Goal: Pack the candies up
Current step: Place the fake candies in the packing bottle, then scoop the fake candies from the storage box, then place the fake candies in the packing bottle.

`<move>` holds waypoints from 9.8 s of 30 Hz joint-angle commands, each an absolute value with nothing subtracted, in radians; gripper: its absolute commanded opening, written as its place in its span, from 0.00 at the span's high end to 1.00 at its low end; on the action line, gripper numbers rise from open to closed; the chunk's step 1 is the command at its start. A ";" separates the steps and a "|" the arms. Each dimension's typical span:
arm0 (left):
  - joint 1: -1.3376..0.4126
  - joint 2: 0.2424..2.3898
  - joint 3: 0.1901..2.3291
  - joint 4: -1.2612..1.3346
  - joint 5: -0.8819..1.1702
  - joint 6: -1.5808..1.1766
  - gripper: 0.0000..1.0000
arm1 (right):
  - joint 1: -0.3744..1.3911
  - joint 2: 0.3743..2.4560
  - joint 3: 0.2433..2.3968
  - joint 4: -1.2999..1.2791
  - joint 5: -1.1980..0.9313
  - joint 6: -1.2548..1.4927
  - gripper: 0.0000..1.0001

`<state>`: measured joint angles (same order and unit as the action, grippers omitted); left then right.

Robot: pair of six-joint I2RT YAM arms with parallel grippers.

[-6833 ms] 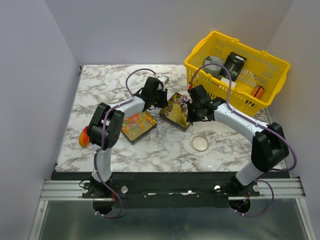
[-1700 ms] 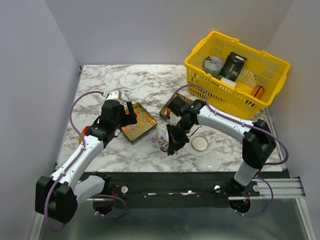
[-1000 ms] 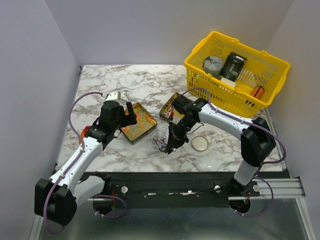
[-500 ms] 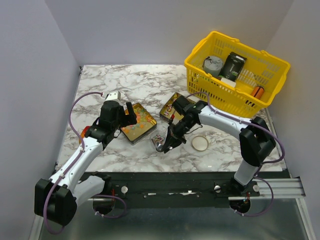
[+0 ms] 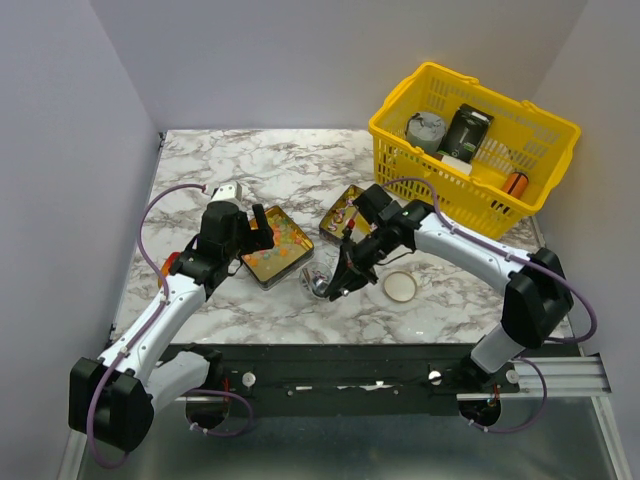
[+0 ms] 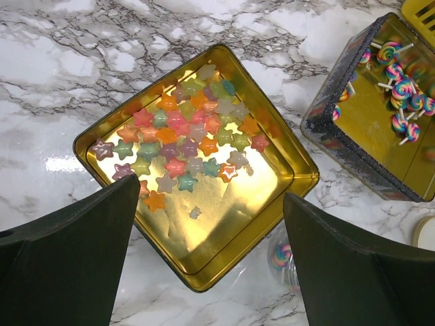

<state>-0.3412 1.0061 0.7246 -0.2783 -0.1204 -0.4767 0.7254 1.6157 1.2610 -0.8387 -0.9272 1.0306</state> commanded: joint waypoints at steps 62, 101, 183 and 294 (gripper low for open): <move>-0.472 1.919 1.358 -0.242 0.216 -0.273 0.27 | 0.431 2.017 1.460 -0.588 -0.443 1.445 0.99; -0.508 1.982 1.335 -0.258 0.222 -0.258 0.69 | 0.411 1.933 1.278 -0.474 -0.327 1.683 0.99; -0.511 2.016 1.373 -0.293 0.135 -0.304 1.00 | 0.485 1.976 1.347 -0.819 0.425 1.026 0.99; -0.414 1.359 1.005 -0.226 -0.153 -0.321 0.01 | 0.850 1.606 1.200 -0.822 -0.774 0.784 0.99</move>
<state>-0.4198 1.3762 1.0138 -0.2485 -0.1642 -0.3115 0.8902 1.6020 1.2346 -0.9020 -0.6624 0.7136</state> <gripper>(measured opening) 0.987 0.090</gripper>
